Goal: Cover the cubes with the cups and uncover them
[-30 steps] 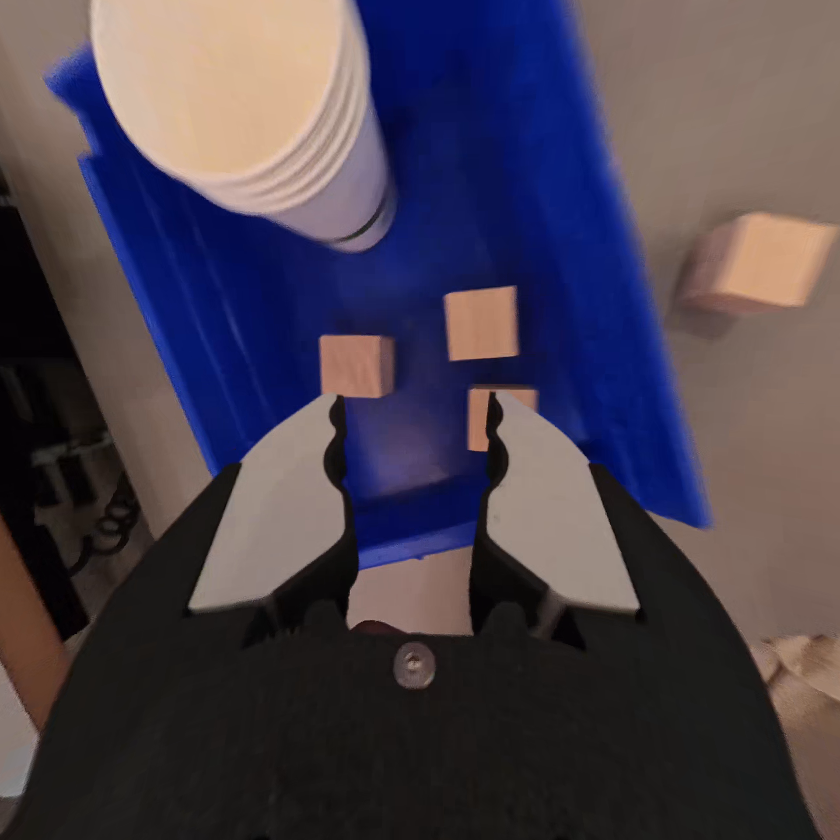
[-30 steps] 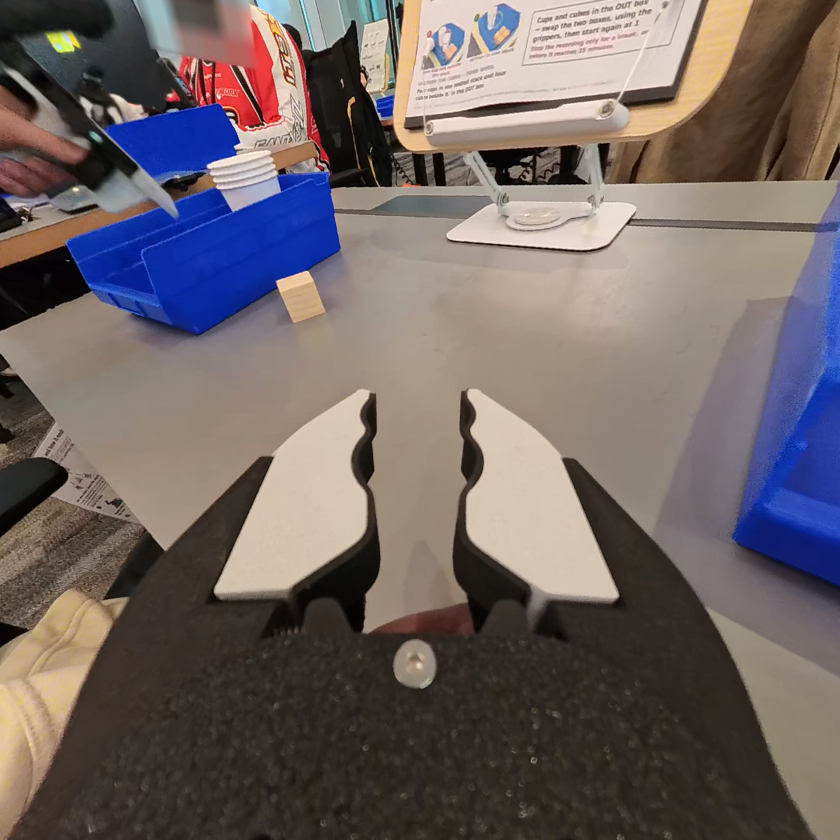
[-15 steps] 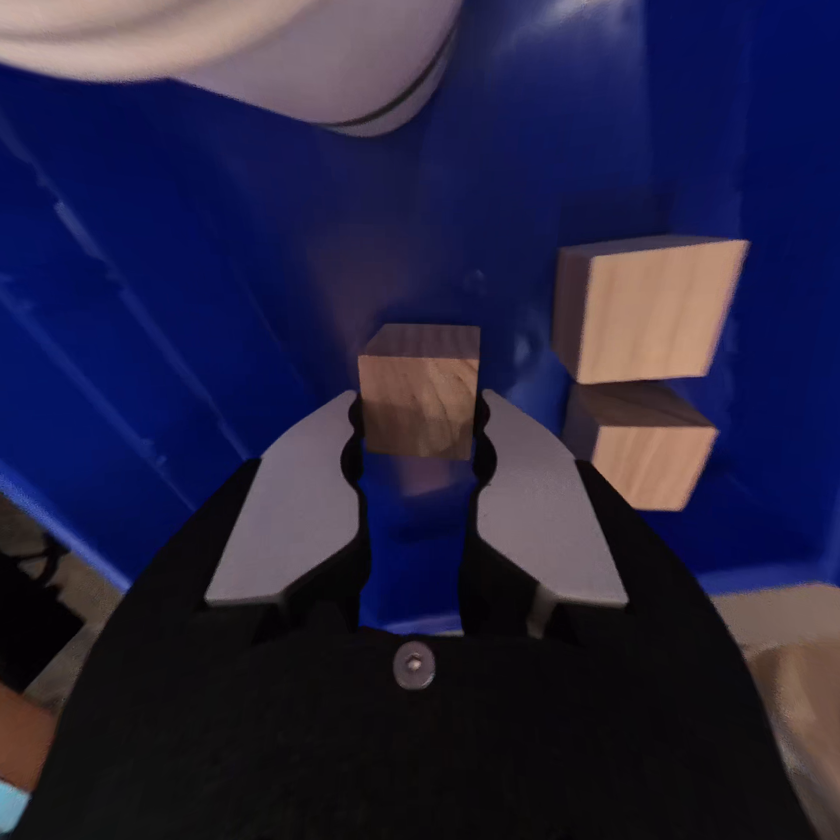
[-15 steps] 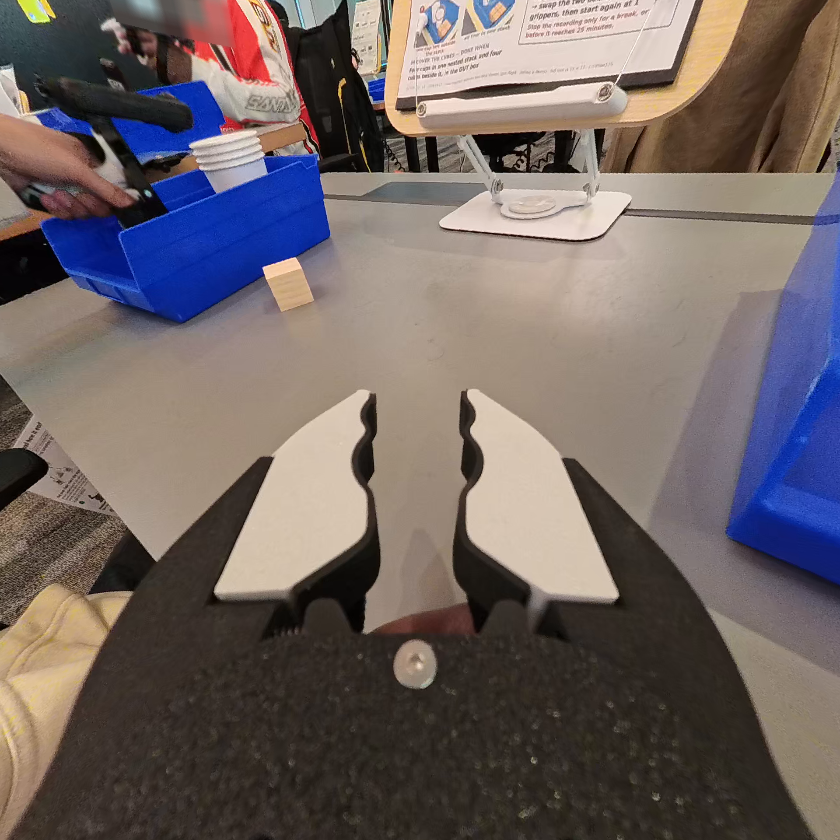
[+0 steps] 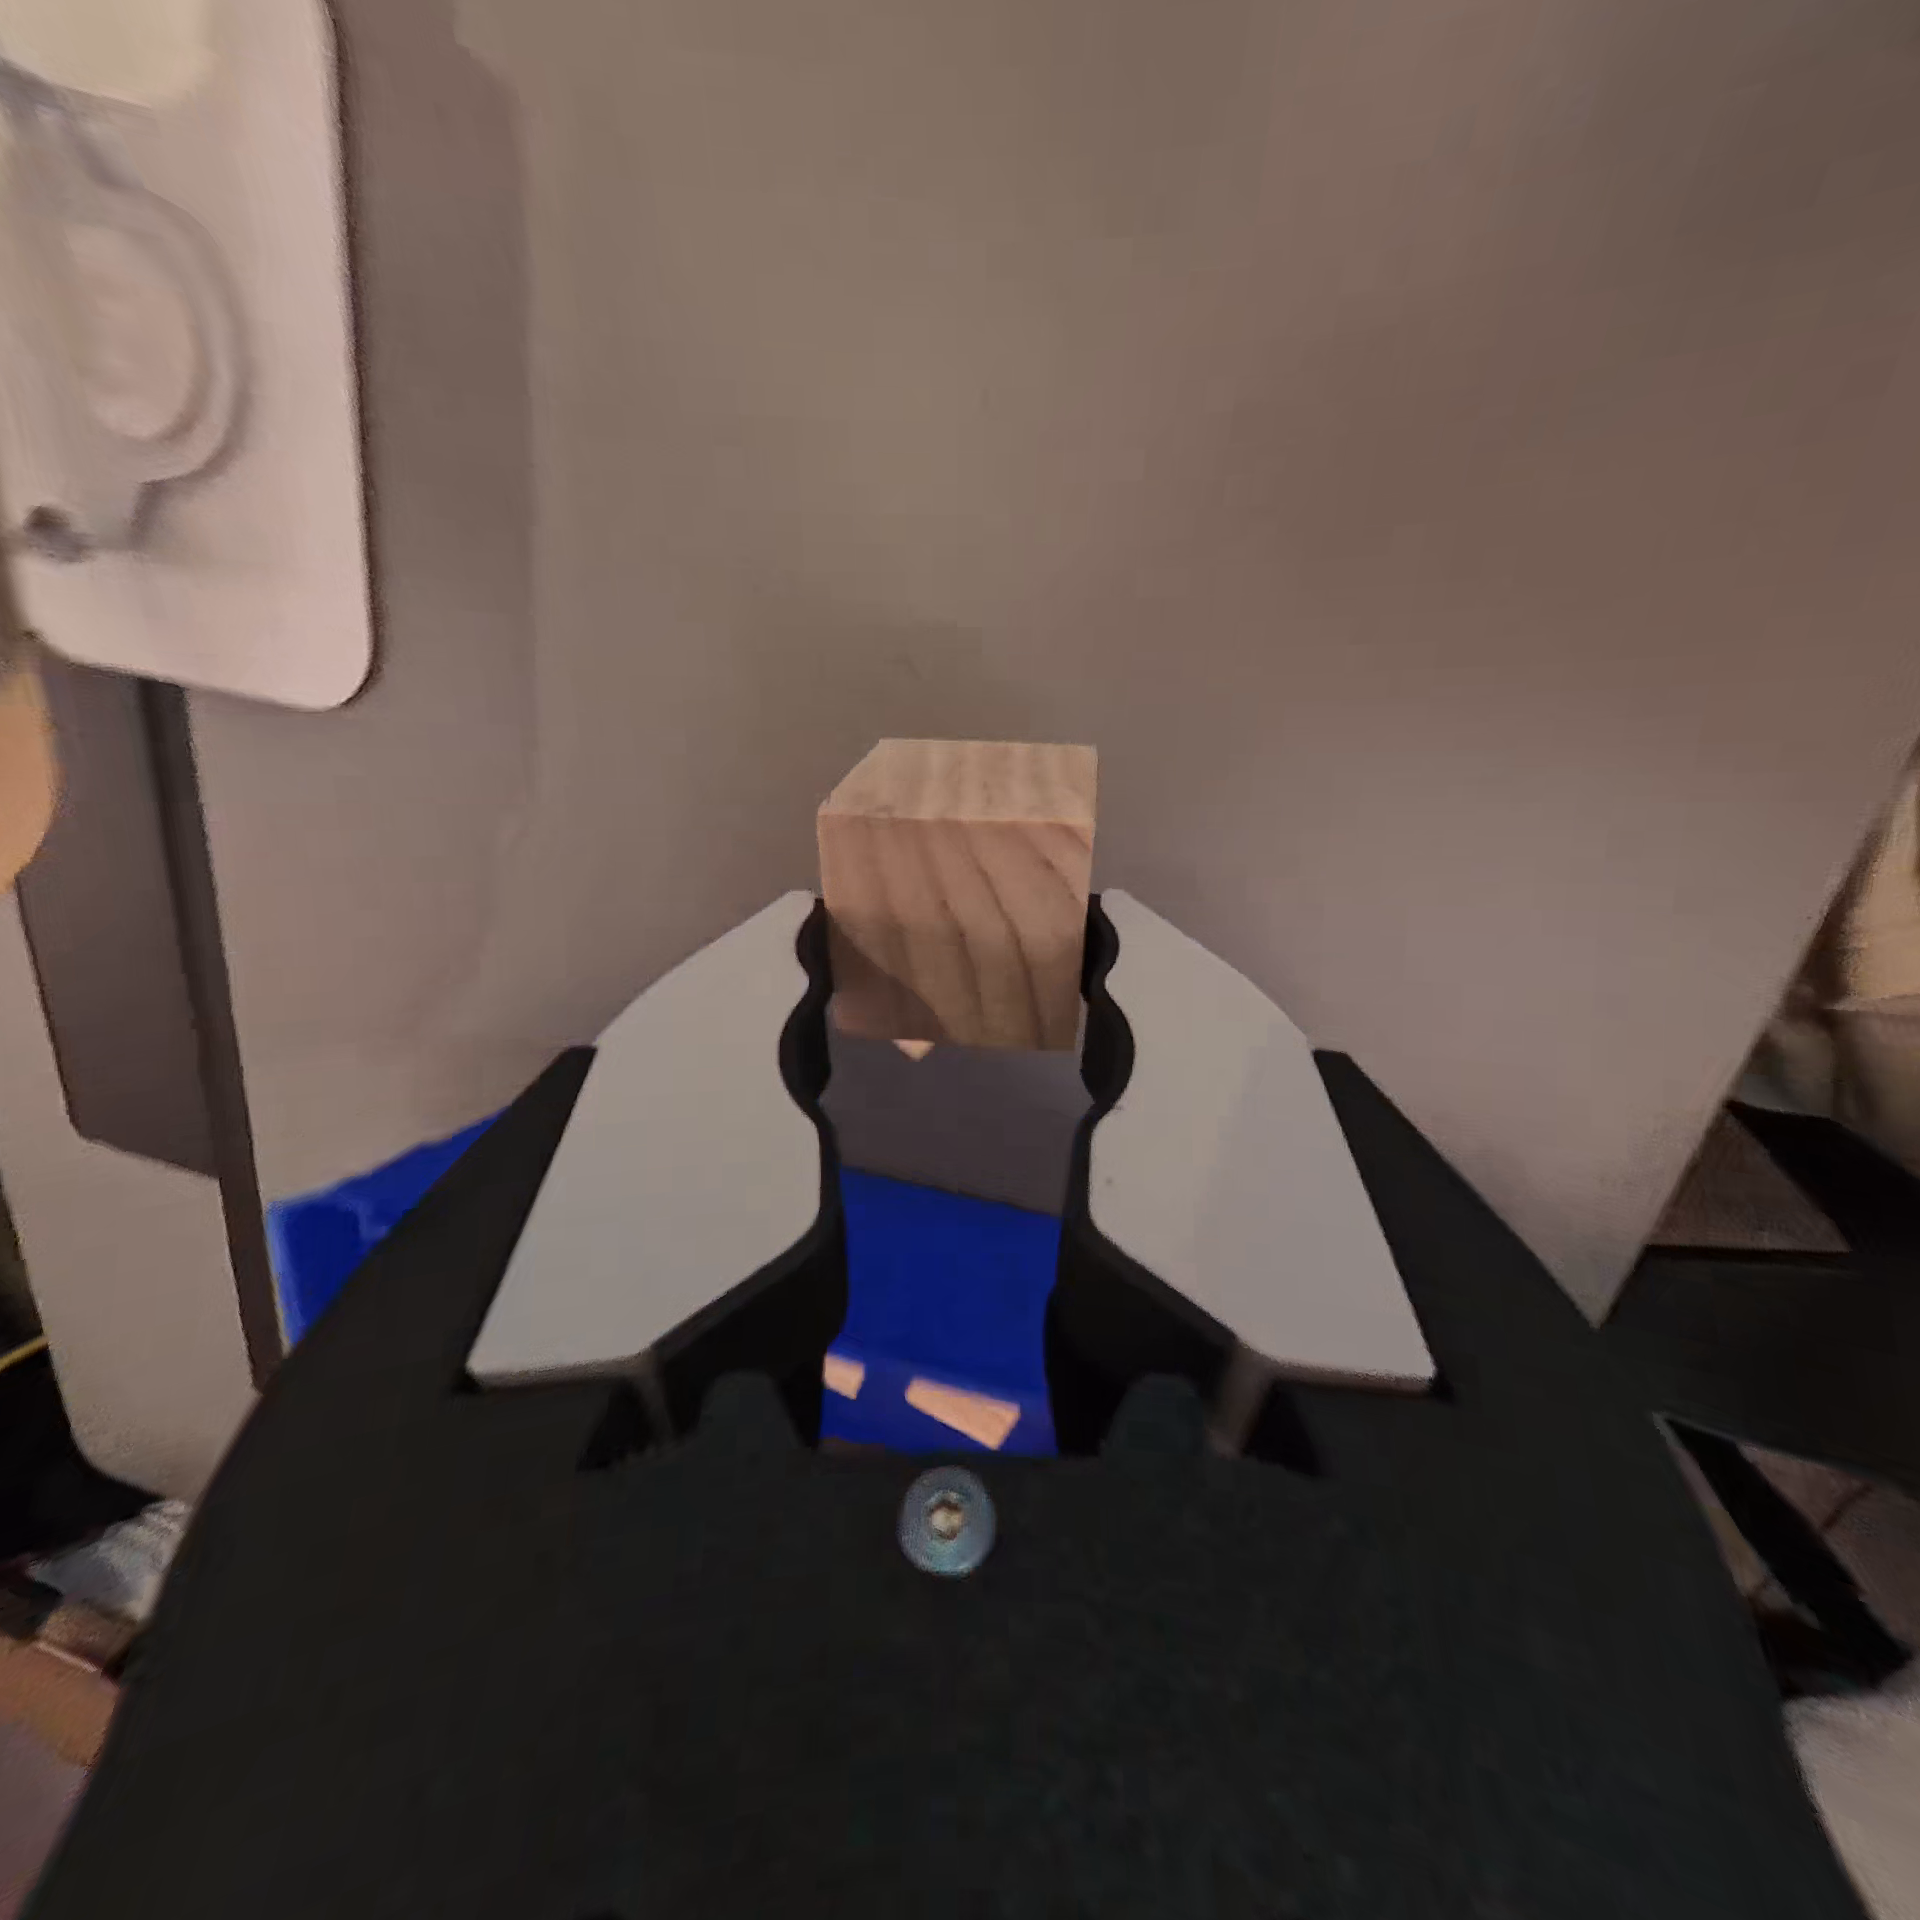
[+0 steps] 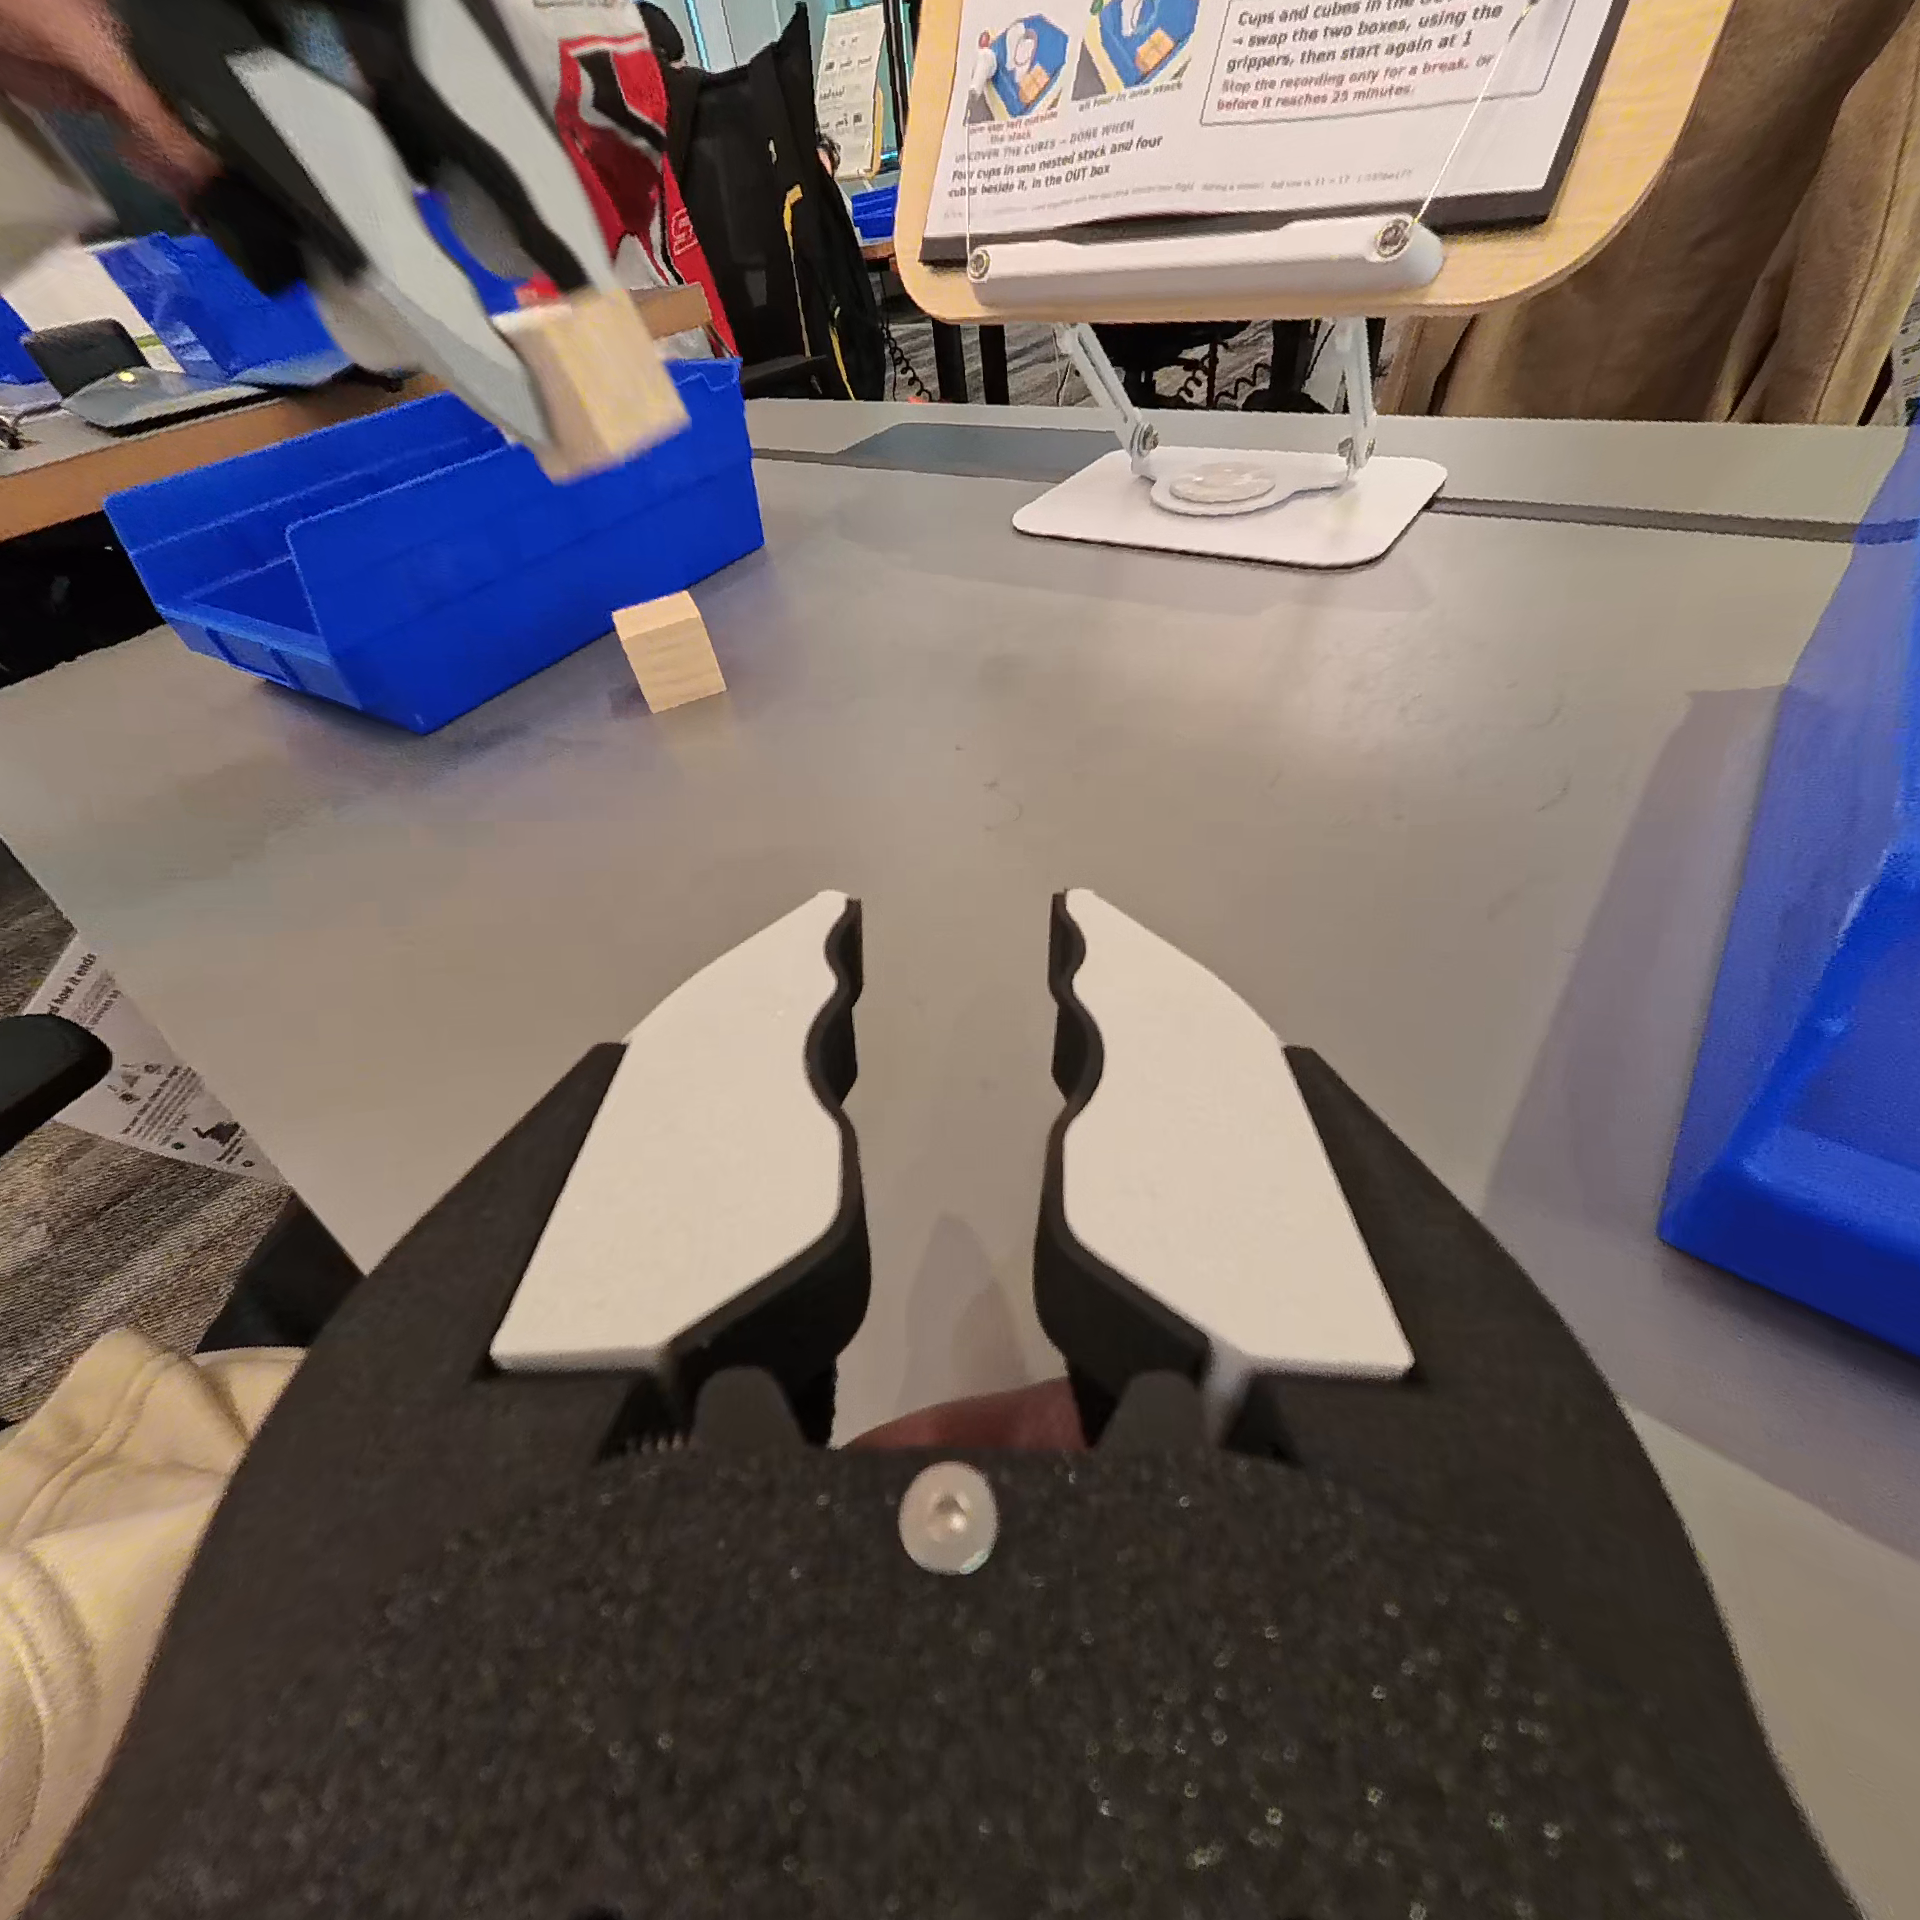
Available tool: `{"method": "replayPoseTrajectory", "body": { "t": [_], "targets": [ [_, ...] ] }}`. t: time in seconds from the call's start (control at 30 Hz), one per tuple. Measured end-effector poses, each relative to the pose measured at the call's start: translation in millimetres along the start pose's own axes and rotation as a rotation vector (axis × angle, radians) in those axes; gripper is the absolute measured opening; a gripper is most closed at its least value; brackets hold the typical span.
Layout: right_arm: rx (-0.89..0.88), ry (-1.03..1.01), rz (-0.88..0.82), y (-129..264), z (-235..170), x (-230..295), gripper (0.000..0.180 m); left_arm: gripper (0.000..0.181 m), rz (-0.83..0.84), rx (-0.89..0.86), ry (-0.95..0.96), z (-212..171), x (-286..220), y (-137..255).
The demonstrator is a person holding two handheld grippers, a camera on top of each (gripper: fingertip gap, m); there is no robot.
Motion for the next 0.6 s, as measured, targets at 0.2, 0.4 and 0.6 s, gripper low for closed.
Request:
{"method": "replayPoseTrajectory", "body": {
  "t": [0.2, 0.4, 0.6],
  "targets": [
    [-0.013, -0.004, 0.004, 3, 3, -1, 0.033, 0.046, -0.122, 0.132, -0.085, 20, 5, -84],
    [-0.020, -0.006, 0.003, 5, 6, -2, 0.033, 0.046, -0.139, 0.158, -0.087, 22, 8, -115],
    [-0.016, -0.004, 0.002, 5, 5, -3, 0.033, 0.046, -0.119, 0.250, -0.127, 12, 5, -128]
  ]
}}
Point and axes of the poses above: each gripper's, where its closed fingertips meet, y back along the fingers, z out of its top, x = y × z across the jaws, the point moved 4 cm from there along y, back along the fingers, and after that the axes turned 10 degrees about -y, right-handed, at the moved point
